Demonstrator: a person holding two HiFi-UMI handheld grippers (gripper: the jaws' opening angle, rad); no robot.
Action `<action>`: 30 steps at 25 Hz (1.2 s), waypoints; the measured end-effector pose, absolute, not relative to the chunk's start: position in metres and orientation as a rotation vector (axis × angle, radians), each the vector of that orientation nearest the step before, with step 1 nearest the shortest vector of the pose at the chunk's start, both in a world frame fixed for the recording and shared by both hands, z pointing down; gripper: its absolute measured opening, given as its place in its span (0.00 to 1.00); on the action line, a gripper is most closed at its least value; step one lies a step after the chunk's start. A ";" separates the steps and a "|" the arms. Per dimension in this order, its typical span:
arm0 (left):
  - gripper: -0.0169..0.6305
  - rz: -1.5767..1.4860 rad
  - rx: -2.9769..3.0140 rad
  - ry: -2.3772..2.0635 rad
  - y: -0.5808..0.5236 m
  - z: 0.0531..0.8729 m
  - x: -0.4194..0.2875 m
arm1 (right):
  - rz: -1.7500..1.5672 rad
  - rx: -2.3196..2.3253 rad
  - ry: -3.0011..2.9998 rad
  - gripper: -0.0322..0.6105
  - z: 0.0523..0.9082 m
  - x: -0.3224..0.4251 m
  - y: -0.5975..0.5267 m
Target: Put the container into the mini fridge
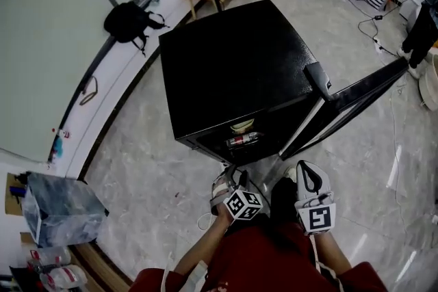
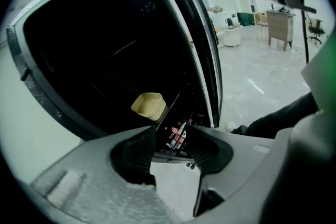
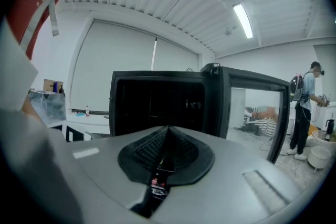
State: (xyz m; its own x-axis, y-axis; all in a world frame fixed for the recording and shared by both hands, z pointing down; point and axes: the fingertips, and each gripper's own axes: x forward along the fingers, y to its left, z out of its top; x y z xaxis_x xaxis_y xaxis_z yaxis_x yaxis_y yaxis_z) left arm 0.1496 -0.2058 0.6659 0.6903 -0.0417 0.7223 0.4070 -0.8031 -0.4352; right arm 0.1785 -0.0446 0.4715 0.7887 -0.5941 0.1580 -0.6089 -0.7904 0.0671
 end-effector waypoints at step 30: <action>0.28 0.067 -2.996 0.184 -0.294 0.390 0.079 | -0.122 2.815 -1.207 0.05 0.374 0.158 -0.130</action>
State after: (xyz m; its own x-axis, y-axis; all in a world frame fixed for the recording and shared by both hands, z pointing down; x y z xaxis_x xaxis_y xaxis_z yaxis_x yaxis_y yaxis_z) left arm 0.0791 -0.2940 0.3897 0.9916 -0.1184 -0.0528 -0.1247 -0.9828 -0.1362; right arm 0.1578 -0.1301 0.3736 0.6874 -0.7251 -0.0427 -0.7190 -0.6876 0.1014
